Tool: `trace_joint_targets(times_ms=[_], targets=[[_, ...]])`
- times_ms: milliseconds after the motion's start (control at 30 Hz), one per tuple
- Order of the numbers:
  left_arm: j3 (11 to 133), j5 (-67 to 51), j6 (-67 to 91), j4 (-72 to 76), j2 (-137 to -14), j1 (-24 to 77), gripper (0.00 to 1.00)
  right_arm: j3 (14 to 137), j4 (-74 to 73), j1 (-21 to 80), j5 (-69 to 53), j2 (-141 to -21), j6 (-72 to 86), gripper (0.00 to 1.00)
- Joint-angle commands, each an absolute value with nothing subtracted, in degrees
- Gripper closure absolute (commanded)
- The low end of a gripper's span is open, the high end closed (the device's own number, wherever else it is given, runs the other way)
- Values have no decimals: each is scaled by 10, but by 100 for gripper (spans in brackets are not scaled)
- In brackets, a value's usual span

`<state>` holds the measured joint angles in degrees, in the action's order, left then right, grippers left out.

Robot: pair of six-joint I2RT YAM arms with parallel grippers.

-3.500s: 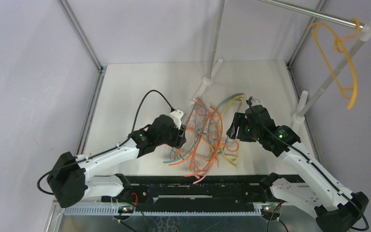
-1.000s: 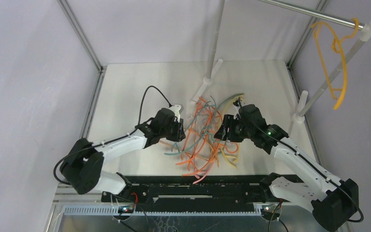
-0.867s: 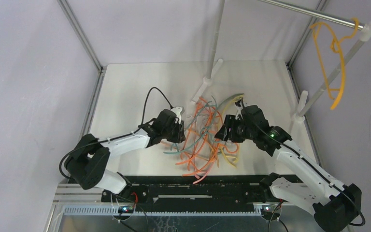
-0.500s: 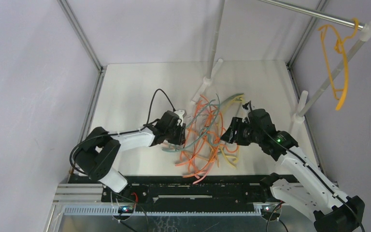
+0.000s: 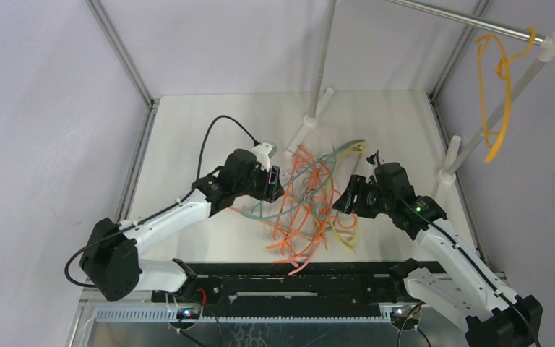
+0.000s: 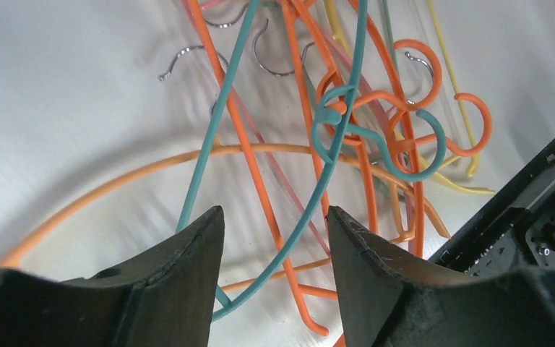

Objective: Organize the hangers

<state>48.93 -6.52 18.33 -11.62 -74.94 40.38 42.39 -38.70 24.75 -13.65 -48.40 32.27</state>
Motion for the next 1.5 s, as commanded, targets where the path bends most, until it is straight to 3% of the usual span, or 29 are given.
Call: trace_joint_targets(times_ms=[0,767,833,933,1467], targets=[[528,-53,123,-162,-761,403,41,420,-358,244,-148,-484,315,37],[509,-67,67,-141,-931,355,48,389,-441,156,-157,-353,311,37],[507,-79,68,-141,-936,355,57,389,-443,152,-160,-350,311,37],[510,-98,71,-152,-930,356,97,389,-445,149,-160,-351,311,37],[597,-192,173,-228,-751,355,100,390,-403,169,-172,-381,332,40]])
